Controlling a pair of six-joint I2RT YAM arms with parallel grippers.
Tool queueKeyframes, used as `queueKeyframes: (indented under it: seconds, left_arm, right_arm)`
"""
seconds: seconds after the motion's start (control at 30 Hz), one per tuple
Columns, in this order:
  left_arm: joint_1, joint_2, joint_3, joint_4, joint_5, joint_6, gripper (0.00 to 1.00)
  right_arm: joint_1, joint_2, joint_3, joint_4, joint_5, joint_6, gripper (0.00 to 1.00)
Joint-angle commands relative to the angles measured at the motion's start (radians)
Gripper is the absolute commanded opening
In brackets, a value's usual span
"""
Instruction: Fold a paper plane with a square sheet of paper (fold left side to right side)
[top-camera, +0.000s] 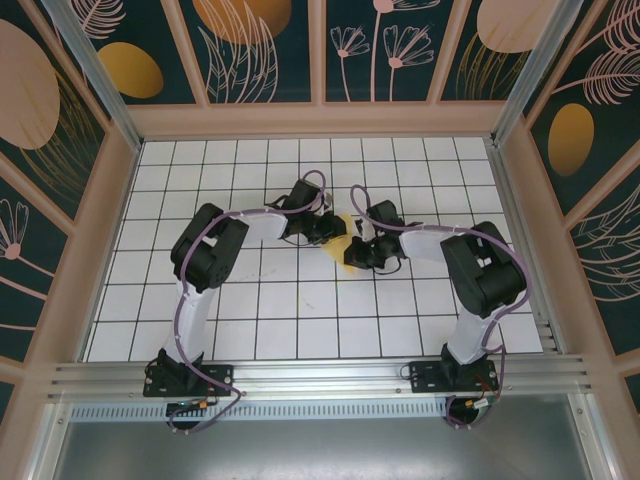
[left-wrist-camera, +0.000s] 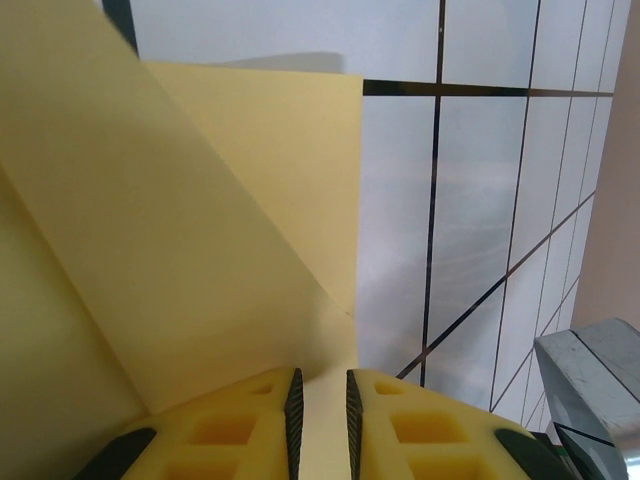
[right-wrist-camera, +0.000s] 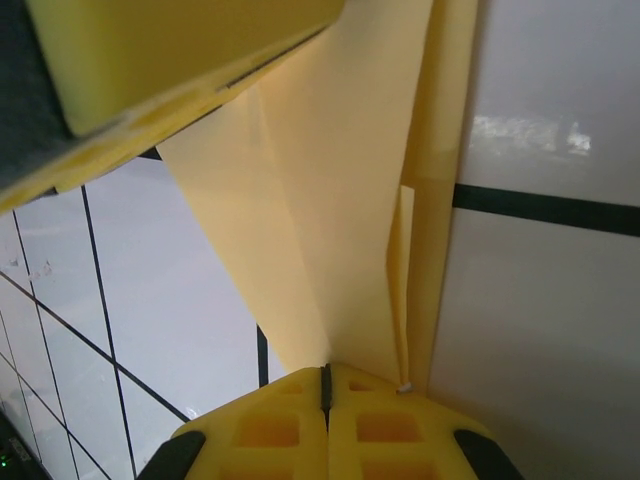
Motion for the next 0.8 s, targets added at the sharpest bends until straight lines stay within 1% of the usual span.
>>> queueKeyframes:
  seconds: [0.0, 0.3, 0.47, 0.77]
  left_arm:
    - [0.067, 0.071, 0.035, -0.123, -0.083, 0.082, 0.23]
    - [0.145, 0.149, 0.159, -0.169, -0.082, 0.132, 0.24]
    - [0.178, 0.177, 0.241, -0.202, -0.087, 0.151, 0.24]
    - [0.232, 0.227, 0.361, -0.229, -0.082, 0.164, 0.24]
  right_arm:
    - [-0.005, 0.024, -0.08, -0.152, 0.083, 0.013, 0.05]
    - [-0.006, 0.027, -0.11, -0.165, 0.092, 0.007, 0.04]
    - [-0.008, 0.014, -0.133, -0.148, 0.087, 0.012, 0.0]
    - [-0.013, -0.008, -0.156, -0.125, 0.079, 0.019, 0.0]
